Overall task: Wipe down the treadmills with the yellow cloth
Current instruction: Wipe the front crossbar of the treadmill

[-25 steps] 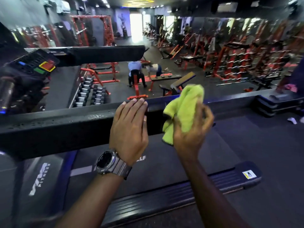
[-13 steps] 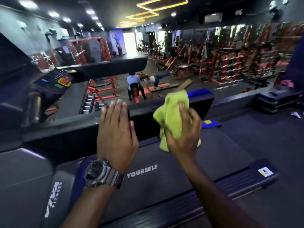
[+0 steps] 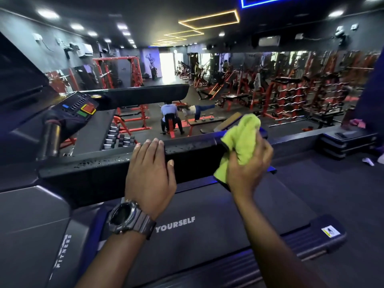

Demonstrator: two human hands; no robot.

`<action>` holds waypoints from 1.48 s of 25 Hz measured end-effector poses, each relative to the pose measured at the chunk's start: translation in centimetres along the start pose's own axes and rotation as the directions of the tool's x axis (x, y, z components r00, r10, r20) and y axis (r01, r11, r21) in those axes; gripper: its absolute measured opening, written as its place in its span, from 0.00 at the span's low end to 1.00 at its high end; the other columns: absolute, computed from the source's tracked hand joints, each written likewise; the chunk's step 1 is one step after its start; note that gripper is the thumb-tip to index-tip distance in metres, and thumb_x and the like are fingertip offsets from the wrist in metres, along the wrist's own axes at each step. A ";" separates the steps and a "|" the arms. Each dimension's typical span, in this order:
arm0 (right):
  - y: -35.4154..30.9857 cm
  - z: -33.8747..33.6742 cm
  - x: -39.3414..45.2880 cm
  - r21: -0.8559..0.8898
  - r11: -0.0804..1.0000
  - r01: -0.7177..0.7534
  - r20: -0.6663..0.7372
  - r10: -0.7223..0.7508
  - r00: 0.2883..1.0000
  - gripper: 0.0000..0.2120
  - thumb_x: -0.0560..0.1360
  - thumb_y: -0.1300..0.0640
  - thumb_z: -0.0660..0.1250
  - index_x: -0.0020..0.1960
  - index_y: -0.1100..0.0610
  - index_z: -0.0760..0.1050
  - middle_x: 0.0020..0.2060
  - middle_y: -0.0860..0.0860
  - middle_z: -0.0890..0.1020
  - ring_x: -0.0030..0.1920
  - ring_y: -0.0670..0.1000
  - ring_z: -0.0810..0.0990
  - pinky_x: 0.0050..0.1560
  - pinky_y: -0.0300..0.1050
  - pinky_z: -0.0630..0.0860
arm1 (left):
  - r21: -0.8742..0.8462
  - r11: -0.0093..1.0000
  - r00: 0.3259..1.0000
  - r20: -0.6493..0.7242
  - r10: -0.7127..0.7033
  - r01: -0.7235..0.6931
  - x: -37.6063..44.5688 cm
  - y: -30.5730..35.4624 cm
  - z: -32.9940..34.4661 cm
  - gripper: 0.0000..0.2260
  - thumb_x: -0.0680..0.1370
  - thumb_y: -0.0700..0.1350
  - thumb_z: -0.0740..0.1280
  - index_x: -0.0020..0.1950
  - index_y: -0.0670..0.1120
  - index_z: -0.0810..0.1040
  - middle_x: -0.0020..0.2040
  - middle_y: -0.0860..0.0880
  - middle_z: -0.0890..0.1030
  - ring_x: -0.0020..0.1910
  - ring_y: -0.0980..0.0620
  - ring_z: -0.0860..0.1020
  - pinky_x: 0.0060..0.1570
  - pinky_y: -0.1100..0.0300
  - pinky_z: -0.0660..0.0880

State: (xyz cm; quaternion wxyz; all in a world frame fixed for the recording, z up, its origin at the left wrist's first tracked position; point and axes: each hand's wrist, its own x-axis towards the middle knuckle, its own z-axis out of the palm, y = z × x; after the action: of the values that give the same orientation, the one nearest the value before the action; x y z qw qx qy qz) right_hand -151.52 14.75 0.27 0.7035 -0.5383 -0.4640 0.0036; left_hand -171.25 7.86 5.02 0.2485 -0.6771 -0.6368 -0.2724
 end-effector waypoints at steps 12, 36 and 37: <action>0.6 0.5 -6.8 -0.095 0.910 0.404 0.228 -0.375 0.899 0.34 0.65 0.54 0.69 0.71 0.47 0.68 0.64 0.55 0.70 0.59 0.59 0.72 0.60 0.52 0.72 | -0.057 0.990 0.991 -0.010 0.131 -0.131 0.3 1.4 1.2 0.30 0.70 0.43 0.52 0.71 0.38 0.70 0.70 0.42 0.72 0.71 0.43 0.68 0.74 0.46 0.61; -2.4 1.0 -3.3 -0.115 0.980 0.161 0.061 -0.155 0.986 0.36 0.62 0.60 0.70 0.70 0.49 0.73 0.60 0.57 0.73 0.55 0.59 0.72 0.57 0.52 0.70 | -0.050 0.995 0.995 -0.054 0.085 -0.088 0.4 -0.5 0.8 0.27 0.72 0.43 0.53 0.68 0.39 0.74 0.67 0.43 0.76 0.67 0.43 0.73 0.72 0.47 0.64; -2.6 1.4 -4.8 -0.136 0.948 0.288 0.139 -0.270 0.953 0.37 0.62 0.59 0.71 0.70 0.48 0.72 0.61 0.56 0.72 0.55 0.59 0.73 0.56 0.51 0.70 | -0.052 0.995 0.995 -0.043 0.089 -0.091 0.5 -0.5 0.7 0.27 0.71 0.43 0.52 0.68 0.39 0.74 0.67 0.43 0.76 0.67 0.43 0.73 0.71 0.47 0.65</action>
State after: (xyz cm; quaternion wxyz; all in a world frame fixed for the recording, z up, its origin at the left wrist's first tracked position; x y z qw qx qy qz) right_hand -156.42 12.28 -0.84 0.6242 -0.5190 -0.5753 -0.1002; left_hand -171.66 8.71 4.83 0.2553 -0.7057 -0.5930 -0.2918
